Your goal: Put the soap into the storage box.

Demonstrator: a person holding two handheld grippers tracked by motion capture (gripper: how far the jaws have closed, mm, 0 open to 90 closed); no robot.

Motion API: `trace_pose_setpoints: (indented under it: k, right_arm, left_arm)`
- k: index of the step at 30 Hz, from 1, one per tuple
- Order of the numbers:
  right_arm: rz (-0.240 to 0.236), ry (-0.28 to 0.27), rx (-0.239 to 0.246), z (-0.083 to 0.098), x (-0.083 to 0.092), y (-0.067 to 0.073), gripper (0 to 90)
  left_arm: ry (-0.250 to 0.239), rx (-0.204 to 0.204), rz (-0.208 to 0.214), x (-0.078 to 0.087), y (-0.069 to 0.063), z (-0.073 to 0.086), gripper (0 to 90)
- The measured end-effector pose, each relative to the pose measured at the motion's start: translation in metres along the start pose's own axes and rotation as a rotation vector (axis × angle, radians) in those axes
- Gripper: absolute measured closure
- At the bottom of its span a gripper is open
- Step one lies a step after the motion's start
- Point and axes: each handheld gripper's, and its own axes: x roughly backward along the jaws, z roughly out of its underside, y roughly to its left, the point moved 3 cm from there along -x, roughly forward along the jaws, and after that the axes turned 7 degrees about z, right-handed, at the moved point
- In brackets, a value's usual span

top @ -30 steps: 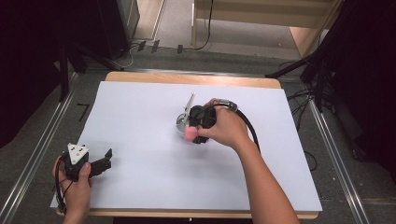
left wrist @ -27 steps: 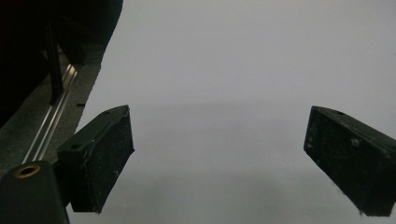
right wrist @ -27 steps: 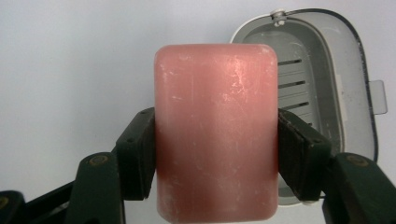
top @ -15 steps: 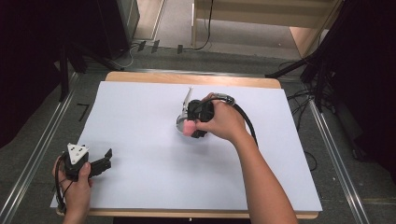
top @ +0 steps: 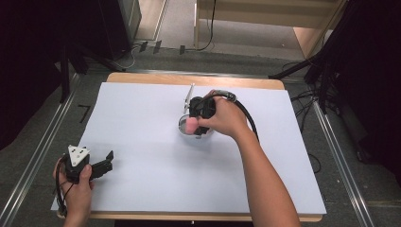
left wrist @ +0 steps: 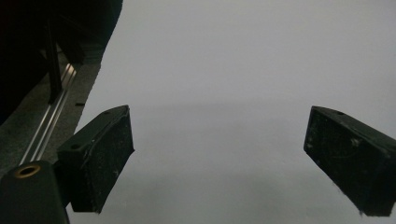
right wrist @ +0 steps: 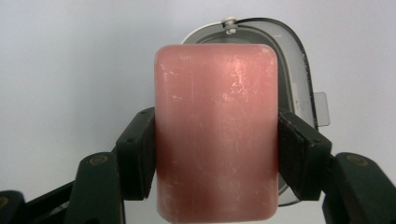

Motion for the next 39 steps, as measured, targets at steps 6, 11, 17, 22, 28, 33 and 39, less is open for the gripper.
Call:
trace_pose_setpoints:
  k: [6, 11, 17, 22, 28, 33, 39]
  right_arm:
    - [0.008, -0.006, 0.013, -0.001, -0.003, -0.007, 38.6]
    - [0.001, -0.003, 0.004, -0.002, -0.008, -0.011, 38.6]
    - [-0.002, 0.0, -0.012, 0.0, -0.011, -0.014, 38.6]
    - [-0.009, -0.004, -0.021, 0.0, -0.014, -0.015, 38.6]
    - [-0.014, -0.026, -0.039, -0.002, -0.014, -0.017, 33.2]
    - [-0.002, -0.041, -0.063, 0.001, -0.005, -0.019, 32.9]
    - [0.01, -0.065, -0.131, 0.012, 0.001, -0.016, 32.6]
  left_arm:
    - [-0.001, 0.002, 0.001, 0.0, 0.0, 0.0, 8.9]
    - [0.0, 0.003, 0.002, 0.0, 0.0, 0.0, 8.9]
    - [0.002, 0.002, 0.003, 0.0, 0.0, 0.0, 8.9]
    - [0.002, 0.002, 0.002, 0.0, 0.0, 0.0, 8.9]
    - [0.003, 0.001, 0.002, 0.0, 0.0, 0.0, 8.9]
    - [0.002, 0.004, 0.003, 0.0, 0.001, 0.0, 8.9]
    - [0.002, 0.002, 0.003, 0.0, 0.0, 0.0, 8.9]
